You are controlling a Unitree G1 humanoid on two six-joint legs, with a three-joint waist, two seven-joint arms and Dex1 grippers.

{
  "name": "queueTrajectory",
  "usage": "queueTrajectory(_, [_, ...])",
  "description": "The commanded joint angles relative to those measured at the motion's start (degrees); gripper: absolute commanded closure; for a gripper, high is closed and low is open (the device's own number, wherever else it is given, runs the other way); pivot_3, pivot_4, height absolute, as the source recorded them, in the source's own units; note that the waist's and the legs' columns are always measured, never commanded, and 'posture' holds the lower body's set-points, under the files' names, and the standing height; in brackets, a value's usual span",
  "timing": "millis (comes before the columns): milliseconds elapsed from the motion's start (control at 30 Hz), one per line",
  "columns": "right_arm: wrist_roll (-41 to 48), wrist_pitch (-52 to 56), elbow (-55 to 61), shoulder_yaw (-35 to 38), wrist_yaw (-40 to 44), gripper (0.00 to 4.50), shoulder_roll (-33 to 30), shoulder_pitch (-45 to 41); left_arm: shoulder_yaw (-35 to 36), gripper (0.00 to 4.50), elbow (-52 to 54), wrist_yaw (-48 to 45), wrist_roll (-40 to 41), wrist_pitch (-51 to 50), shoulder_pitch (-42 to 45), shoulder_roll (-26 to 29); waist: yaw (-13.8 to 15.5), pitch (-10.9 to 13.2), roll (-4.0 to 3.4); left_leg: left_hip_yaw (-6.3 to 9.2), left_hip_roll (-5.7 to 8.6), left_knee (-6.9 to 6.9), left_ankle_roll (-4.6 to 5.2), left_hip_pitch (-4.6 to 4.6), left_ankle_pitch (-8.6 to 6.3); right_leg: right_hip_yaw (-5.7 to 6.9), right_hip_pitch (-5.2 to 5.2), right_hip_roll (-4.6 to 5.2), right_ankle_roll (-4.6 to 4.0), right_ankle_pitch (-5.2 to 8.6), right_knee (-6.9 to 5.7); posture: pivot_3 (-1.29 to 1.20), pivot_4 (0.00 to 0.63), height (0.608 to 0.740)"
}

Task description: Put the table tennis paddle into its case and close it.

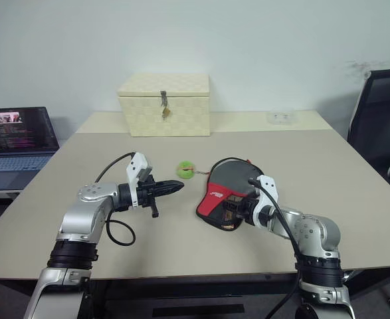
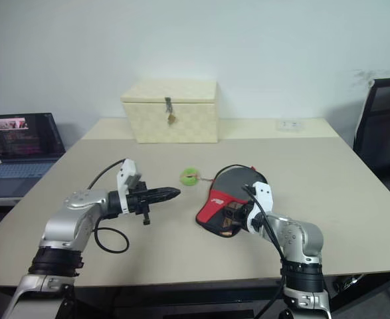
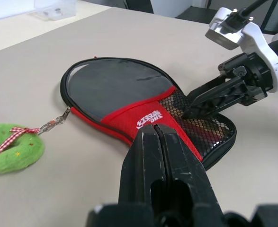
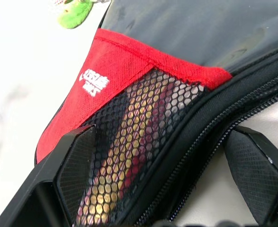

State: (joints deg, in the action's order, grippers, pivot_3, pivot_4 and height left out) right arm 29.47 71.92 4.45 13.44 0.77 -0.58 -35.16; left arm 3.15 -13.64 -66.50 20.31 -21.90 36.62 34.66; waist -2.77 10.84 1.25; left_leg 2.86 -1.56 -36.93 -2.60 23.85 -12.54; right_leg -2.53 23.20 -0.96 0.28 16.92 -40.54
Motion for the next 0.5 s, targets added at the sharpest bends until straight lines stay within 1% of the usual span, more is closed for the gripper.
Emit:
queueTrajectory(33, [0.5,-1.1,-3.1,3.4,-0.7,0.05,0.8,-1.4,1.6,4.5,3.3,0.6,1.3,0.4,-0.5,1.3,-0.2,0.0,0.01,0.0,0.0,0.0,0.0,-0.01,0.0,-0.01,0.0,0.0,0.0,0.0,-0.01,0.0,0.15,0.74])
queueTrajectory(67, [0.6,-1.2,-3.8,4.3,-0.9,0.42,0.9,-1.7,1.7,4.5,3.6,0.7,1.3,0.4,-0.9,1.5,-0.3,0.0,0.01,-0.01,0.0,0.0,0.0,-0.03,0.0,-0.02,0.0,0.0,0.0,0.0,-0.04,0.0,0.15,0.74])
queueTrajectory(100, [0.7,-1.4,-4.5,5.0,-1.0,0.65,0.8,-1.9,1.9,4.5,3.9,0.9,1.3,0.3,-1.3,1.7,-0.4,0.0,0.01,-0.02,-0.01,0.0,0.0,-0.05,0.0,-0.04,0.0,0.0,0.01,0.0,-0.07,0.0,0.15,0.74])
queueTrajectory(167, [0.6,-1.6,-5.4,5.6,-1.0,1.29,0.6,-2.2,2.1,4.5,4.3,1.2,1.5,0.2,-1.8,1.9,-0.4,0.0,0.01,-0.01,-0.01,0.0,0.0,-0.06,0.0,-0.04,0.0,0.0,0.02,0.01,-0.1,0.0,0.15,0.74])
queueTrajectory(200, [0.6,-1.7,-5.8,5.7,-0.9,1.74,0.4,-2.1,2.1,4.5,4.6,1.4,1.6,0.2,-2.1,2.0,-0.4,0.0,0.01,-0.01,-0.01,0.0,0.0,-0.06,0.0,-0.04,0.0,0.0,0.02,0.01,-0.1,0.0,0.15,0.74])
queueTrajectory(433, [0.3,-2.3,-6.3,4.0,0.0,4.12,0.4,-1.6,2.4,4.5,6.2,2.0,2.0,-0.2,-4.0,2.5,-0.4,0.0,0.0,-0.01,0.0,0.04,0.0,-0.04,0.0,-0.04,0.0,0.0,0.03,0.02,-0.06,0.0,0.15,0.74])
queueTrajectory(467, [0.4,-2.4,-6.6,3.7,0.4,4.43,0.5,-1.8,2.4,4.5,6.4,2.1,2.1,-0.3,-4.3,2.5,-0.4,0.0,0.0,-0.01,0.0,0.05,0.0,-0.04,0.0,-0.04,0.0,0.0,0.03,0.02,-0.05,0.0,0.15,0.74])
queueTrajectory(500, [0.5,-2.5,-6.8,3.4,0.6,4.48,0.5,-1.8,2.4,4.5,6.6,2.2,2.2,-0.4,-4.5,2.6,-0.4,0.0,0.0,-0.01,-0.01,0.05,0.0,-0.04,0.0,-0.05,0.0,0.0,0.03,0.02,-0.04,0.0,0.15,0.74])
